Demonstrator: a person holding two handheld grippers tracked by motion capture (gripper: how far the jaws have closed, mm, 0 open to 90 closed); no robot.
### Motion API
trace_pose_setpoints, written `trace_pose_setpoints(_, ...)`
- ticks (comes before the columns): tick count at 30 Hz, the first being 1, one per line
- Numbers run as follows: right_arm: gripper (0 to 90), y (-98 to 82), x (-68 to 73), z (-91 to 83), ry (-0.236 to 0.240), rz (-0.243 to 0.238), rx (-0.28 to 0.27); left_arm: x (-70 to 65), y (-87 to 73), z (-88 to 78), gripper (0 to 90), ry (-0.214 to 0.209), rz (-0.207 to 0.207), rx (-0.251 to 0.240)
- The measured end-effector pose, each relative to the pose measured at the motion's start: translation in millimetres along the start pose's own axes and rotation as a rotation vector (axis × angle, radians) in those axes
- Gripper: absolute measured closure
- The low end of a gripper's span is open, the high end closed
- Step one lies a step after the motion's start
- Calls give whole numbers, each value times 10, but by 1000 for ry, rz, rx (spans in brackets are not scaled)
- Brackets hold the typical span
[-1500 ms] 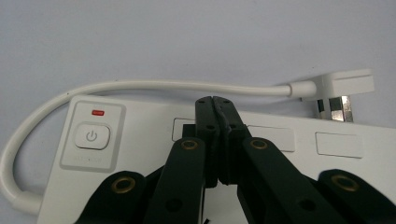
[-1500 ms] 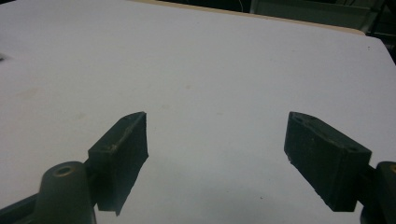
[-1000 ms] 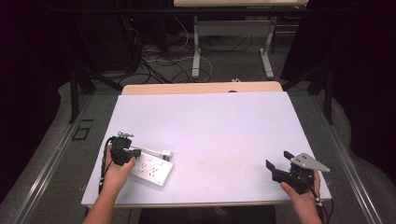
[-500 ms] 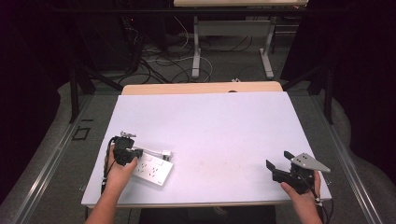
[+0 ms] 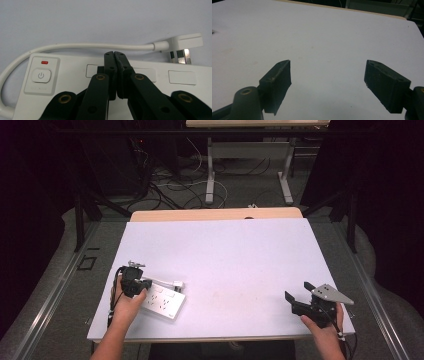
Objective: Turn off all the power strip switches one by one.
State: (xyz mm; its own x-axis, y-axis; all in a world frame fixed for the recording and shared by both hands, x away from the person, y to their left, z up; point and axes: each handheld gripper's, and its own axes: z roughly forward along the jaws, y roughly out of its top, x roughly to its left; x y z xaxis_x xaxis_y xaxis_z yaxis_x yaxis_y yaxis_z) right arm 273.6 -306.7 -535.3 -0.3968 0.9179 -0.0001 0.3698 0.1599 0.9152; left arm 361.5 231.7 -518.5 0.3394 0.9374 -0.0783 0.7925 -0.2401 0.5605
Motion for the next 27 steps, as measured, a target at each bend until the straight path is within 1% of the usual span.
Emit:
trace_pose_setpoints(2, 208, 0, 0, -6, -1, 4, 3, -9, 3, -1, 895, 5, 11, 5)
trace_pose_setpoints(3, 208, 1, -3, -5, 0, 1, 2, -13, 2, 3, 895, 10, 14, 0)
trace_pose_setpoints(7, 208, -1, -2, -3, 1, 1, 3, 9, 2, 12, 896, -10, 1, 7)
trace_pose_setpoints(8, 208, 1, 0, -6, -2, 0, 7, 8, -2, 17, 900, -9, 3, 19)
trace_pose_setpoints(10, 208, 0, 0, 1, 4, 0, -4, -8, -8, 20, 900, 7, 14, 13)
trace_pose_setpoints(11, 208, -1, -1, 5, 5, 0, -11, -8, -8, 20, 900, 6, 14, 13)
trace_pose_setpoints(12, 208, 1, -2, -4, -1, 1, 0, -14, -12, 23, 900, 9, 4, 7)
trace_pose_setpoints(13, 208, 1, -3, -5, -2, 1, 1, -3, -12, 21, 900, 3, 16, 8)
trace_pose_setpoints(17, 208, 1, -5, 3, 3, -3, -15, 9, -25, 19, 900, -4, 5, -1)
trace_pose_setpoints(27, 208, 1, -5, 2, -1, 0, -9, 2, -31, 16, 898, -5, -15, -9)
